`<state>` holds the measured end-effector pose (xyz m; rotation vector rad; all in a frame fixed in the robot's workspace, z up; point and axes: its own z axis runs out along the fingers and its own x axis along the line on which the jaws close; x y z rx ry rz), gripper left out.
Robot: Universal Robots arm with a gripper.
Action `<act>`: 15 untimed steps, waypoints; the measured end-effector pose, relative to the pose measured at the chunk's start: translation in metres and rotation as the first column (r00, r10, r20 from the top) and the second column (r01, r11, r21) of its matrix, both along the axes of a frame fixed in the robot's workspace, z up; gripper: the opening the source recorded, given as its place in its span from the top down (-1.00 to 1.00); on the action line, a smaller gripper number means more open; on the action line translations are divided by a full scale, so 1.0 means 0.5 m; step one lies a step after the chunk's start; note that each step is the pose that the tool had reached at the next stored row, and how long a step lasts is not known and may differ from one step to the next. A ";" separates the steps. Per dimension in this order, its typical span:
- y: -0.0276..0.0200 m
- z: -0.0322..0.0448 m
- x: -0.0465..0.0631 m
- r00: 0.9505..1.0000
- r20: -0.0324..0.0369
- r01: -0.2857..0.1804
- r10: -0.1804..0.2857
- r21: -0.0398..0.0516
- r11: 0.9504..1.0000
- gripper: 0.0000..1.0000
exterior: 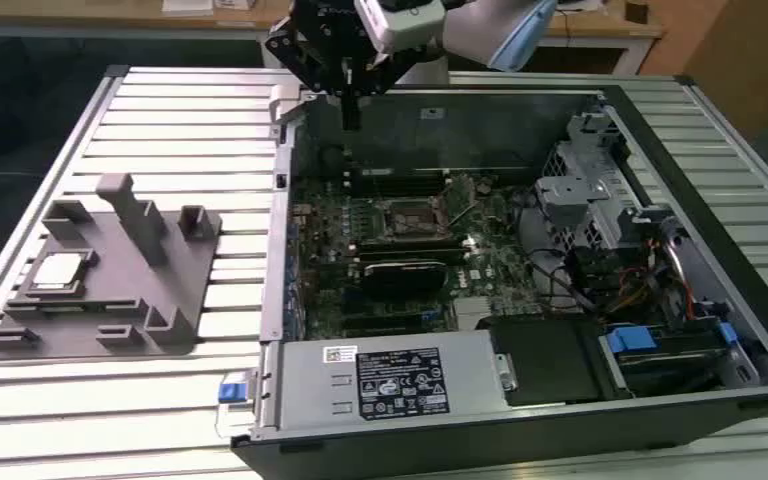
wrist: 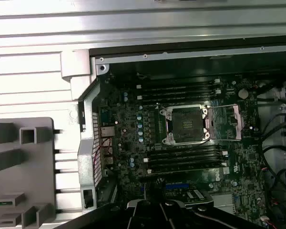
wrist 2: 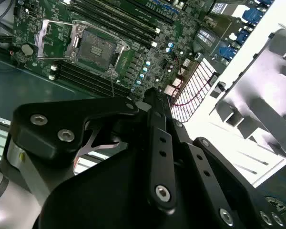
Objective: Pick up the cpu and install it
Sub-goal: 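Reach for the cpu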
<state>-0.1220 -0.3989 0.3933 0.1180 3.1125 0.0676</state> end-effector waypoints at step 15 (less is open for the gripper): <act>0.0000 0.000 -0.005 1.000 0.000 0.000 0.000 0.000 1.000 0.79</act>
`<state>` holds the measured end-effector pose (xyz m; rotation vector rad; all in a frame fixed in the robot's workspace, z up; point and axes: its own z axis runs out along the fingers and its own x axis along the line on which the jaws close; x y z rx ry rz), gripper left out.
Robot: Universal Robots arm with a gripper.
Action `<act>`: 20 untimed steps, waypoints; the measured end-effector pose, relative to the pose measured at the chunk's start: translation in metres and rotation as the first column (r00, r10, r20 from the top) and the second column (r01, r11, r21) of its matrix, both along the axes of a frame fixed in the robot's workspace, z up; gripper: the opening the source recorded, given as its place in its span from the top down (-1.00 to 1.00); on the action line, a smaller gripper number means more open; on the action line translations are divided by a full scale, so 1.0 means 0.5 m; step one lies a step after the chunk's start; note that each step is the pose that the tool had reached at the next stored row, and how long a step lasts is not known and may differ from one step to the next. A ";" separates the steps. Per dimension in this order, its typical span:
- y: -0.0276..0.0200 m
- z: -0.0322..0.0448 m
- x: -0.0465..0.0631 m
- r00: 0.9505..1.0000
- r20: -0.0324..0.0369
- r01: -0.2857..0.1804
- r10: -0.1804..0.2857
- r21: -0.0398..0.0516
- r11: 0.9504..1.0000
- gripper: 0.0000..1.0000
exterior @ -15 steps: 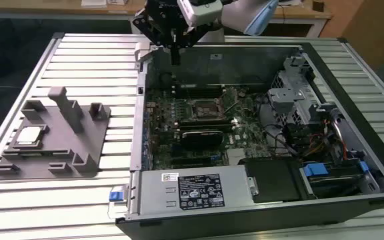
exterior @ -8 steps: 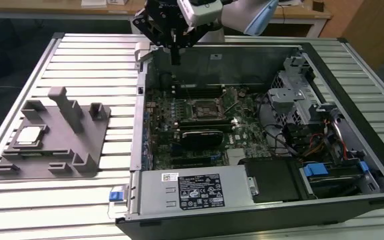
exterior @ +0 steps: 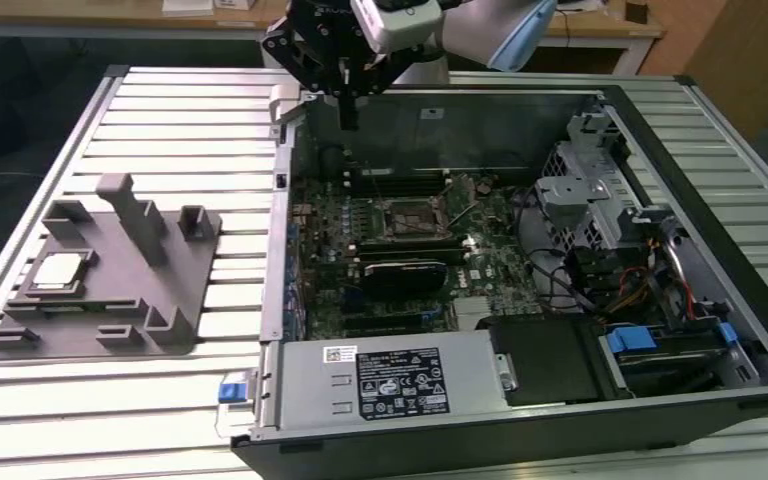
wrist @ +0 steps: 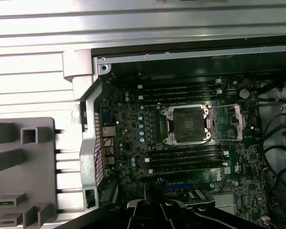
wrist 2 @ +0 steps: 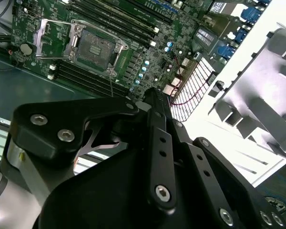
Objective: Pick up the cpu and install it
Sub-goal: 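Reach for the cpu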
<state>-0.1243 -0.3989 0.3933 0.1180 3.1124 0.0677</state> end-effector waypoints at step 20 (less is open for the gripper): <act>0.0000 0.000 -0.049 1.000 0.001 0.000 0.000 0.000 1.000 0.79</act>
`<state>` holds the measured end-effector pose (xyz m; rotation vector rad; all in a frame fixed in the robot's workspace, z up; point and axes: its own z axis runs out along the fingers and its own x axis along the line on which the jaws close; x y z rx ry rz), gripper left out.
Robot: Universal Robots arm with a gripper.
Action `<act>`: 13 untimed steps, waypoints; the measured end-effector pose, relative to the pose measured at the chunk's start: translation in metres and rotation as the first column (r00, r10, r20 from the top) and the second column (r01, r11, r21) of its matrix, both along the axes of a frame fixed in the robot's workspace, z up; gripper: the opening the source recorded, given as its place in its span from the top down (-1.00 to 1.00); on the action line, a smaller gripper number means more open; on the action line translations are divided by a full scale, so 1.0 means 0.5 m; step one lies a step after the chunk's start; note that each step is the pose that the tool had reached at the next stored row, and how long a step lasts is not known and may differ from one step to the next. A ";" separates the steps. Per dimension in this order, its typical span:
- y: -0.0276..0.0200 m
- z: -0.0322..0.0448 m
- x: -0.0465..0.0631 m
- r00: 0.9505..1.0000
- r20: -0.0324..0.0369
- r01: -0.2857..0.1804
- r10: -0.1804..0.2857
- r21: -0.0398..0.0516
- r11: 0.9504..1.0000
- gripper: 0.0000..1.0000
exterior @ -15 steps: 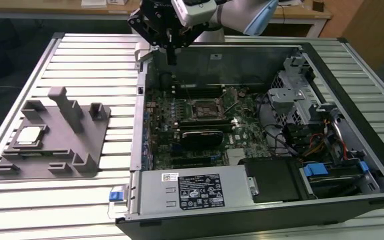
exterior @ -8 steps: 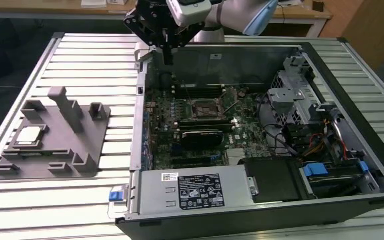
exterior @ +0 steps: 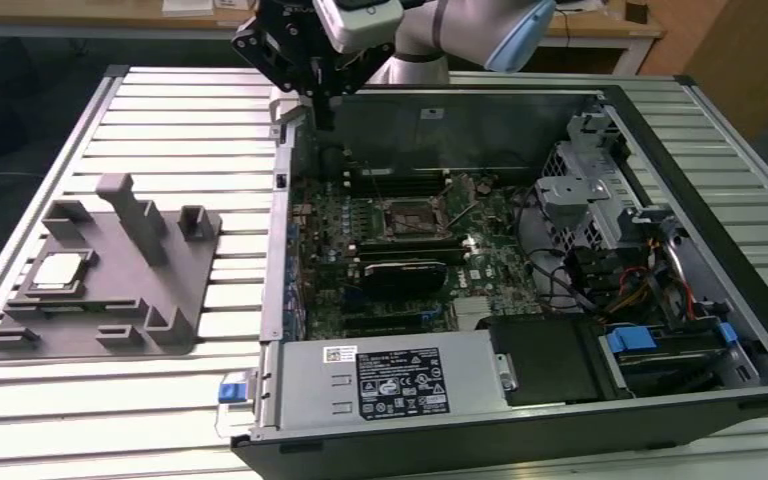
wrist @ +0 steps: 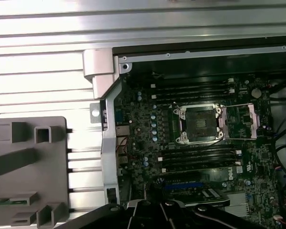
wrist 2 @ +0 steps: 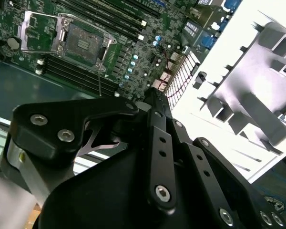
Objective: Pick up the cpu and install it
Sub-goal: 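Reach for the cpu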
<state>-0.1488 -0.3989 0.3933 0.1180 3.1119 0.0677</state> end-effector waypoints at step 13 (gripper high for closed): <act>0.0000 0.000 -0.049 1.000 0.001 0.000 0.000 0.000 1.000 0.79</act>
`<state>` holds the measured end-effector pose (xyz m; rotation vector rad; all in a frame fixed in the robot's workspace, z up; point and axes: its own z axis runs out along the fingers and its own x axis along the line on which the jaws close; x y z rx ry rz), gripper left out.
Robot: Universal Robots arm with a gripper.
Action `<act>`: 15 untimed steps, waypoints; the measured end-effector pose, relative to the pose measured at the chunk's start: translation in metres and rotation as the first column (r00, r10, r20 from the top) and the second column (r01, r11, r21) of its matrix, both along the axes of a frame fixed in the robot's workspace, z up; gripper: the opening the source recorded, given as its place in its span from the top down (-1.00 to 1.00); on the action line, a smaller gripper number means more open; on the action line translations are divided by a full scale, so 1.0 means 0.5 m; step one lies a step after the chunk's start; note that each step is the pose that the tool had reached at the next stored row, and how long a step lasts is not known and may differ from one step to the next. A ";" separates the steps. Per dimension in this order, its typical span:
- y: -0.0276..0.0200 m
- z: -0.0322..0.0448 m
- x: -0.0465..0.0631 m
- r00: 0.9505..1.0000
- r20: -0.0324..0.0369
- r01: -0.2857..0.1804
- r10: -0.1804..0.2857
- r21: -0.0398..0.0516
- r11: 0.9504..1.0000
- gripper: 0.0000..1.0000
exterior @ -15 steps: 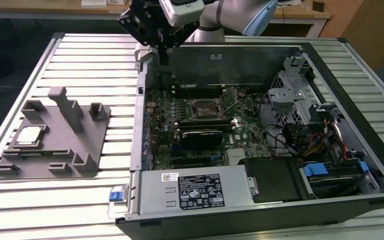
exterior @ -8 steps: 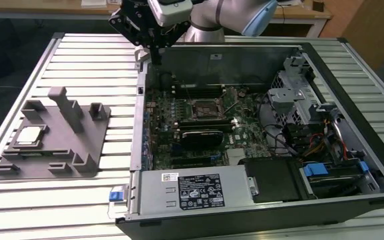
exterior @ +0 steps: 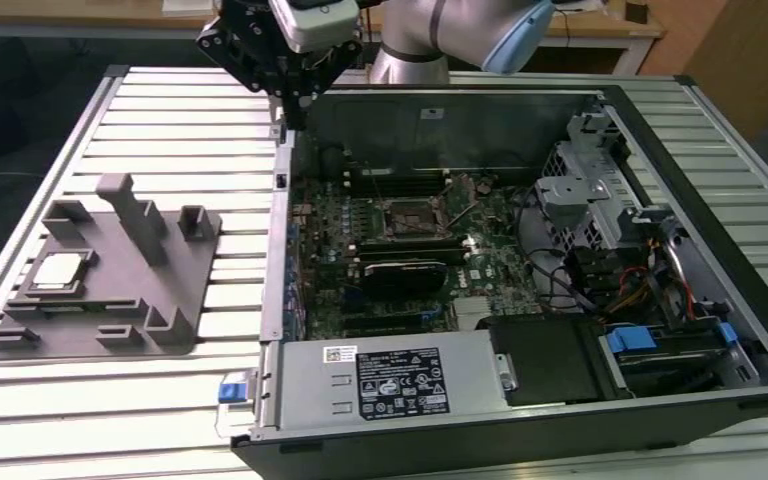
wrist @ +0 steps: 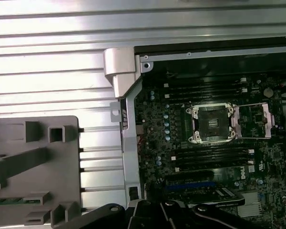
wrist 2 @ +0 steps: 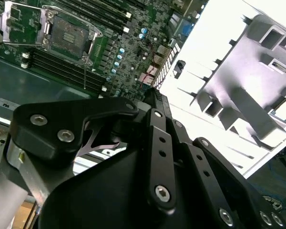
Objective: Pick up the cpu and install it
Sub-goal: 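Reach for the cpu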
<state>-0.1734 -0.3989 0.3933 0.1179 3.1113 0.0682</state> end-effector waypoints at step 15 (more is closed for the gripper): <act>0.0000 0.000 -0.068 1.000 0.000 0.000 0.000 0.000 1.000 0.79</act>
